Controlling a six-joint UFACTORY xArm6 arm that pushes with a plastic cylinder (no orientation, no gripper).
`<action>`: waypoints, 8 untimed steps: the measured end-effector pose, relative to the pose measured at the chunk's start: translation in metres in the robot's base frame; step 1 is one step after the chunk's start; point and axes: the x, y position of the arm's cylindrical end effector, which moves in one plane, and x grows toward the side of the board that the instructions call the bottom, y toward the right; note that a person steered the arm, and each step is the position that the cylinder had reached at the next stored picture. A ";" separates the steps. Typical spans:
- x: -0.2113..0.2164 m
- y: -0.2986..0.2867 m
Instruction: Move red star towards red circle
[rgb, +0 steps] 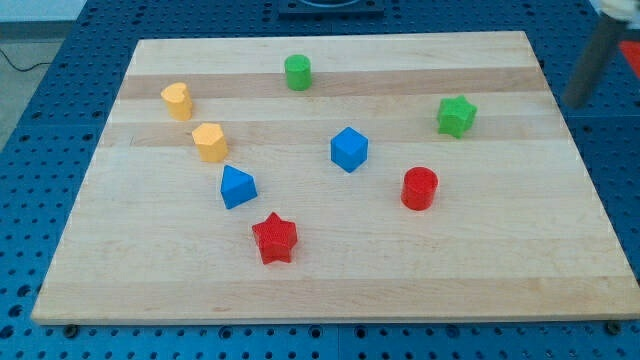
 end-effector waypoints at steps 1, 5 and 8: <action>0.089 -0.028; 0.186 -0.310; 0.194 -0.502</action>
